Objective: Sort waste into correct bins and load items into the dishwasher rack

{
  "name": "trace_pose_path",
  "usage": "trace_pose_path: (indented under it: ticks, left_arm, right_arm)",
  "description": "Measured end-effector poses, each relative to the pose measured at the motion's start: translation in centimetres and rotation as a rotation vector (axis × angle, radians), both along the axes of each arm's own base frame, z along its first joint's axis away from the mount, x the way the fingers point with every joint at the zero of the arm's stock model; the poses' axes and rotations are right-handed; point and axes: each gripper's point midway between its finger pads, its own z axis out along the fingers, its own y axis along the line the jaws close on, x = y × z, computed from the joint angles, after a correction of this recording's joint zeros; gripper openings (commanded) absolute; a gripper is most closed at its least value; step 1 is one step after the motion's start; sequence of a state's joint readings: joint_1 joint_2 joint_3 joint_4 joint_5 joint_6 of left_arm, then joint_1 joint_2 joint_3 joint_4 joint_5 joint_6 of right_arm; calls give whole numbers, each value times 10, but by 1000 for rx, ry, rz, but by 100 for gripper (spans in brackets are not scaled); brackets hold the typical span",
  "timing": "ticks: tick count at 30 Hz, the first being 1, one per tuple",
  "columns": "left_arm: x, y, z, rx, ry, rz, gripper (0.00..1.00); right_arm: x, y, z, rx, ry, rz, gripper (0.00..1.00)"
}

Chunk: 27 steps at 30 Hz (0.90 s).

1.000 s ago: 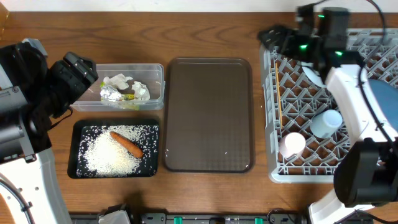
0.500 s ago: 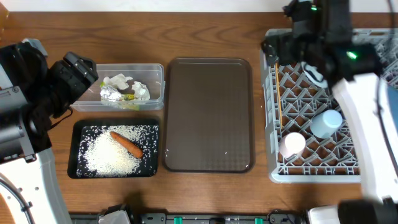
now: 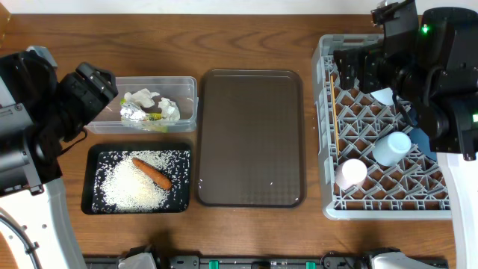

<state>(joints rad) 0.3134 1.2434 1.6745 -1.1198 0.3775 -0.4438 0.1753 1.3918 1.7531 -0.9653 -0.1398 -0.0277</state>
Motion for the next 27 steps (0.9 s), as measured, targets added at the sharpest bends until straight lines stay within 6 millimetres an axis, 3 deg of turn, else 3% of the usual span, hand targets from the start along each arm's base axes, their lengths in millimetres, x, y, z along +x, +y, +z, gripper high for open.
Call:
trace_pose_path:
  ticks: [21,24,27]
  left_arm:
    - [0,0,0,0,0,0,82]
    - [0,0,0,0,0,0,82]
    - [0,0,0,0,0,0,82]
  right_arm:
    - [-5,-1,-4,-8,22,0,99]
    - [-16,-3,3,-6,9,-1,99]
    - [-40,-7,27,6,-63,1,99]
